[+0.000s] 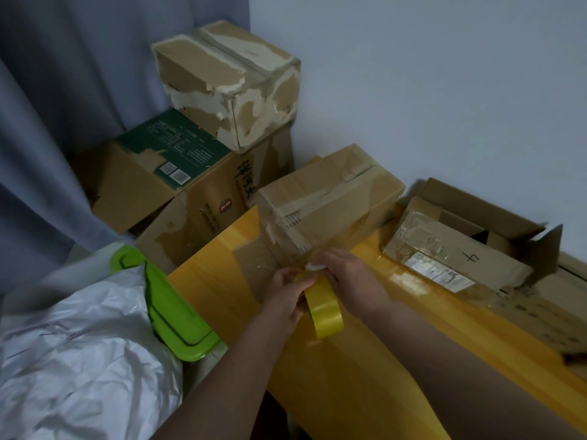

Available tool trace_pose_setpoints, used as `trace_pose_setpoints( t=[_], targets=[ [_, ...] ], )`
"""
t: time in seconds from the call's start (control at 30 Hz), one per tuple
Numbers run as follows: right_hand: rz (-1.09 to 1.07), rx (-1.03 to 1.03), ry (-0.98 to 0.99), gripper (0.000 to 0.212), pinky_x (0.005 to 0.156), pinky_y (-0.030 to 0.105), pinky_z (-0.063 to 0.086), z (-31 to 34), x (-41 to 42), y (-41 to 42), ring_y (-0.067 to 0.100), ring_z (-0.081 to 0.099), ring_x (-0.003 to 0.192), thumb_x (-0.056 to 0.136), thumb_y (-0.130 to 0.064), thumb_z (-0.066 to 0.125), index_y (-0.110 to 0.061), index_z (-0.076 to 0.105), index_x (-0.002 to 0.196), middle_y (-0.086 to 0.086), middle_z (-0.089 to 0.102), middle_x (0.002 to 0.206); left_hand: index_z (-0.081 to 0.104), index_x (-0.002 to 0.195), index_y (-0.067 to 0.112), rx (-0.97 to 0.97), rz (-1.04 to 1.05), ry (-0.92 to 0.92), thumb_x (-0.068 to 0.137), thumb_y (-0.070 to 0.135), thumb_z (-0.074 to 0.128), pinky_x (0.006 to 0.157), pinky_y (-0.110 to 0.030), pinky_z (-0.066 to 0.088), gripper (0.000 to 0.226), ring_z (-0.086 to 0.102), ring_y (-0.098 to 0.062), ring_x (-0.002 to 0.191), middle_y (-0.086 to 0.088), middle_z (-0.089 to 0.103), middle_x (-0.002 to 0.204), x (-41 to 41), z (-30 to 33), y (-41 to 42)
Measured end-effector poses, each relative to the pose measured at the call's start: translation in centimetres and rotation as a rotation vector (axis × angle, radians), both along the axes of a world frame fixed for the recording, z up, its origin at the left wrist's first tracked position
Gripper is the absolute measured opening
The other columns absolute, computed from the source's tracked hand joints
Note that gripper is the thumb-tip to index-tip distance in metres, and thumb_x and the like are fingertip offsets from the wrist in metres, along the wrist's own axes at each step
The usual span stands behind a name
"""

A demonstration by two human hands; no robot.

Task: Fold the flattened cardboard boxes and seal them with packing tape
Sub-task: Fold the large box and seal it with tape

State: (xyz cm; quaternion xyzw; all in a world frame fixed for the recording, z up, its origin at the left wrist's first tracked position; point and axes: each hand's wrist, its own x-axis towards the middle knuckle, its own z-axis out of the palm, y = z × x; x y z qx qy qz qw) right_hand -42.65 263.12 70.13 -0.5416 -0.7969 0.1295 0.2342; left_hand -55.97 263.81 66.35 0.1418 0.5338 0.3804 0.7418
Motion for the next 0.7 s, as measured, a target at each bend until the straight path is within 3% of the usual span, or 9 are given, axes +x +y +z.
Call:
trace_pose_setpoints(
  t=[0.17,0.3,0.47,0.6,0.7],
  targets=[
    [0.021,0.013,-0.101,0.022,0.07,0.037,0.055,-0.3,0.4,0.5,0.033,0.063,0.089,0.076,0.009,0.064,-0.004,0.068,0.093,0.012,0.064,0.097,0.052,0.099,0.015,-0.009,-0.043,0.037,0.079,0.002,0.074,0.061,-0.034,0.05,0.032,0.062,-0.025,0.08,-0.014,0.062,0.104,-0.4,0.0,0.2],
    [-0.208,0.021,-0.131,0.02,0.066,0.035,0.049,-1.5,1.6,0.0,0.032,0.059,0.085,0.074,0.007,0.062,-0.005,0.067,0.088,0.012,0.06,0.091,0.052,0.104,0.012,-0.017,-0.05,0.018,0.079,0.004,0.075,0.066,-0.036,0.053,0.035,0.062,-0.025,0.084,-0.016,0.061,0.11,-0.6,0.0,0.5],
    [-0.654,-0.349,0.185,0.011,0.064,0.034,0.044,-5.0,3.9,-1.0,0.024,0.057,0.079,0.092,-0.004,0.057,-0.004,0.067,0.098,0.012,0.064,0.09,0.053,0.105,0.017,-0.005,-0.149,0.078,0.078,0.006,0.076,0.064,-0.036,0.052,0.038,0.063,-0.027,0.091,-0.014,0.061,0.116,-1.0,0.0,0.5],
    [-0.733,-0.626,0.311,0.016,0.081,0.046,0.053,-8.0,4.4,-1.7,0.03,0.061,0.093,0.094,0.001,0.05,-0.003,0.062,0.104,0.02,0.065,0.105,0.052,0.108,0.018,0.0,-0.194,0.095,0.078,0.008,0.077,0.064,-0.035,0.051,0.04,0.062,-0.028,0.093,-0.015,0.06,0.118,-1.2,0.2,0.6],
    [-0.682,-0.683,0.242,0.026,0.097,0.04,0.046,-7.6,4.3,-1.6,0.031,0.054,0.116,0.095,-0.003,0.053,-0.005,0.059,0.12,0.017,0.057,0.127,0.053,0.109,0.02,0.006,-0.219,0.115,0.077,0.008,0.078,0.068,-0.038,0.053,0.042,0.062,-0.029,0.096,-0.015,0.06,0.12,-1.2,0.1,0.7]
  ],
)
